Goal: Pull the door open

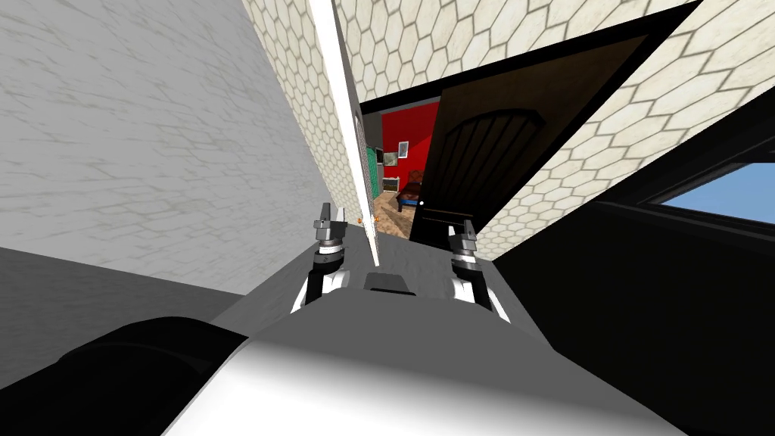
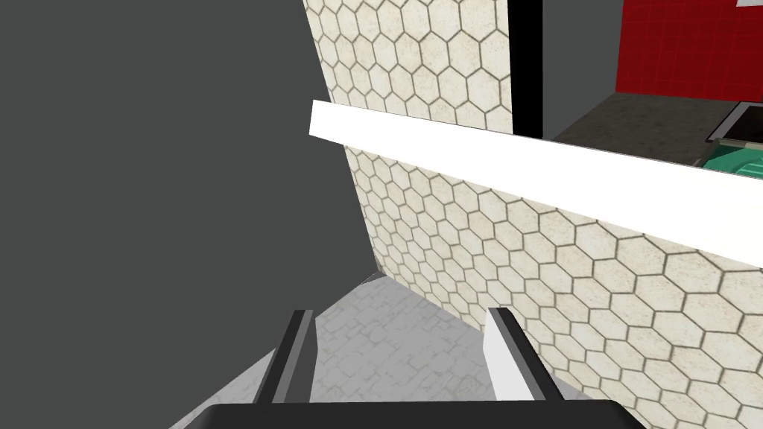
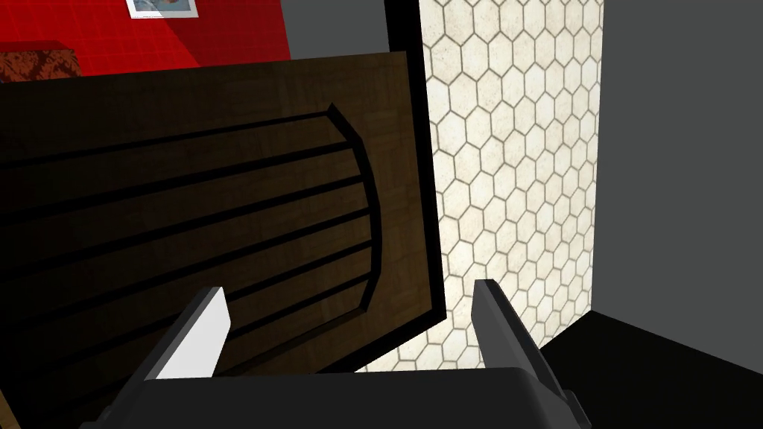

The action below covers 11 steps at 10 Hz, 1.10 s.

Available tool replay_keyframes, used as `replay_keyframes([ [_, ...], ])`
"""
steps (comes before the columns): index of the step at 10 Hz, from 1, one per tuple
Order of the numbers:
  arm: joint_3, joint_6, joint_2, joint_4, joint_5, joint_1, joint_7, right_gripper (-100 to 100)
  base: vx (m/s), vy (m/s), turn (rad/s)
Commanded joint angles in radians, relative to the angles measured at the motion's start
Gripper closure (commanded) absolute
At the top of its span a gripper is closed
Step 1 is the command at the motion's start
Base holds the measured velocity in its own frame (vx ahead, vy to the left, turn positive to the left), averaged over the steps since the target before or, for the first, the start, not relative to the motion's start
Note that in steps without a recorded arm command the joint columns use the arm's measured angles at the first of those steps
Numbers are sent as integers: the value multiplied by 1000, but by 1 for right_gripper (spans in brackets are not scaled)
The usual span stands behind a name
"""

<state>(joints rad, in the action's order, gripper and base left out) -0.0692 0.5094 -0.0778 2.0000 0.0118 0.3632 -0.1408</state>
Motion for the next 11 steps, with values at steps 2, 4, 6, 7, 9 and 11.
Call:
replay_keyframes([
  [2, -11, -1, -12, -55, 9, -29, 7, -100, 77, 7, 41],
  [4, -25, 1, -28, -119, 21, -65, 13, -100, 61, 5, 56],
  [6, -33, 3, -37, -164, 27, -84, 17, -100, 56, 5, 28],
  [7, -41, 4, -46, -190, 34, -104, 20, -100, 89, 10, 75],
  [9, -49, 6, -55, -243, 40, -123, 24, -100, 61, 3, 36],
  [11, -57, 7, -64, -282, 47, -143, 27, -100, 69, 5, 46],
])
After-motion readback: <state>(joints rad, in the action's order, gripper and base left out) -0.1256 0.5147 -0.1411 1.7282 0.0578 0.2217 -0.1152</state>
